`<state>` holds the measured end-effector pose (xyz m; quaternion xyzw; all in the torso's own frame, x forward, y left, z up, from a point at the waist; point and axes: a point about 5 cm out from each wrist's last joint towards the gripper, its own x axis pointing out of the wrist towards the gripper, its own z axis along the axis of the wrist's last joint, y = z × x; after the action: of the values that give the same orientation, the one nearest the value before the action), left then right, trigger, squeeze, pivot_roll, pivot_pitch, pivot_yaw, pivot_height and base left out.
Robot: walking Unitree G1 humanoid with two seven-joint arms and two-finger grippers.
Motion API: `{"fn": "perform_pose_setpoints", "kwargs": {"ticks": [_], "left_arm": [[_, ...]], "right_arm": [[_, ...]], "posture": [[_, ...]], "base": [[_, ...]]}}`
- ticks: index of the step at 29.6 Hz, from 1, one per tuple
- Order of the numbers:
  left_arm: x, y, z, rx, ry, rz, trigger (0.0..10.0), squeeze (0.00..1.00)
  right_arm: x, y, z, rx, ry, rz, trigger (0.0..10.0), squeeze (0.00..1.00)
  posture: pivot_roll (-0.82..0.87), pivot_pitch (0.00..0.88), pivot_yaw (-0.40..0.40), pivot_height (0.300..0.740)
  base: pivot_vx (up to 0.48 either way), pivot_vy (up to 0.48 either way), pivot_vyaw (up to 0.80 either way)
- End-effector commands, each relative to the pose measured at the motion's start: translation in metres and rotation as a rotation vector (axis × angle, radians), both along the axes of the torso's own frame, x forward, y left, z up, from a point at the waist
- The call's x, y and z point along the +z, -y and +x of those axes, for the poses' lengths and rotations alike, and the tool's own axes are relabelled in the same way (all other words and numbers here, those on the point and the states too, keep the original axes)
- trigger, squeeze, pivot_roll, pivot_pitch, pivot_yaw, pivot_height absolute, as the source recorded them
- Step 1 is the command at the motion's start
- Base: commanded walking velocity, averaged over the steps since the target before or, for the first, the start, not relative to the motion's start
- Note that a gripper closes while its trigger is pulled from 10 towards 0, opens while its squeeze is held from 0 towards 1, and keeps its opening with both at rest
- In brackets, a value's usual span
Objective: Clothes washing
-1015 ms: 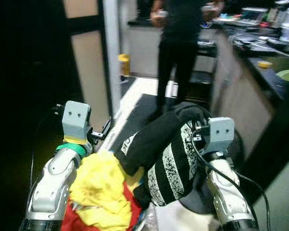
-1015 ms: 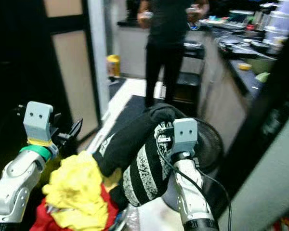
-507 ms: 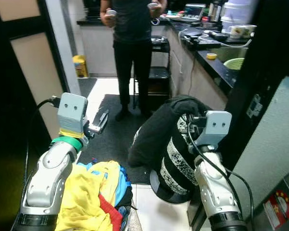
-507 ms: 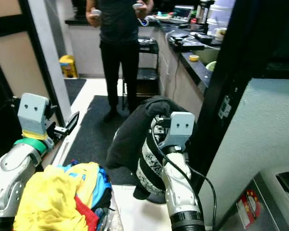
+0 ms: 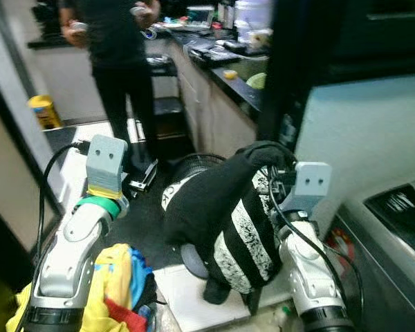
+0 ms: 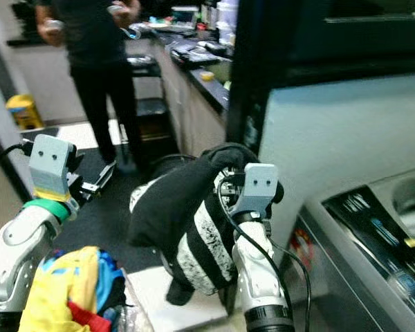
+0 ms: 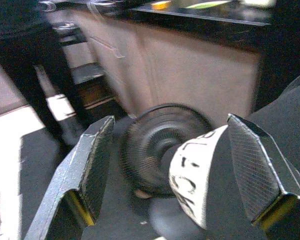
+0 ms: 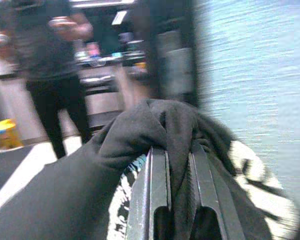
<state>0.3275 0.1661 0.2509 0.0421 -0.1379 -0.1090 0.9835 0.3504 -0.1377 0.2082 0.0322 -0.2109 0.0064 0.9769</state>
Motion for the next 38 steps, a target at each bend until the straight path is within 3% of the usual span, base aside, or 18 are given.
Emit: {"fn": "perform_pose_setpoints", "kwargs": {"ticks": [1, 13, 28, 38], "left_arm": [[0.002, -0.004, -0.001, 0.009, 0.002, 0.006, 10.0, 0.0], [0.02, -0.008, 0.0, 0.02, 0.062, 0.006, 10.0, 0.0], [0.019, -0.002, 0.0, 0.0, 0.06, -0.001, 10.0, 0.0], [0.019, -0.001, 0.0, -0.002, 0.061, -0.007, 10.0, 0.0]], "right_arm": [[0.007, -0.004, -0.001, 0.008, 0.036, 0.003, 10.0, 0.0], [0.014, -0.009, 0.001, 0.03, 0.063, -0.012, 10.0, 0.0], [0.035, -0.02, 0.002, 0.072, 0.135, 0.0, 10.0, 0.0], [0.036, -0.021, 0.001, 0.08, 0.143, 0.005, 10.0, 0.0]], "posture": [[0.03, 0.0, 0.107, 0.74], [0.04, 0.0, 0.097, 0.74], [0.04, 0.0, 0.095, 0.74], [0.04, 0.0, 0.097, 0.74]], "base": [[0.0, 0.0, -0.8], [0.0, 0.0, -0.8], [0.0, 0.0, -0.8], [0.0, 0.0, -0.8]]}}
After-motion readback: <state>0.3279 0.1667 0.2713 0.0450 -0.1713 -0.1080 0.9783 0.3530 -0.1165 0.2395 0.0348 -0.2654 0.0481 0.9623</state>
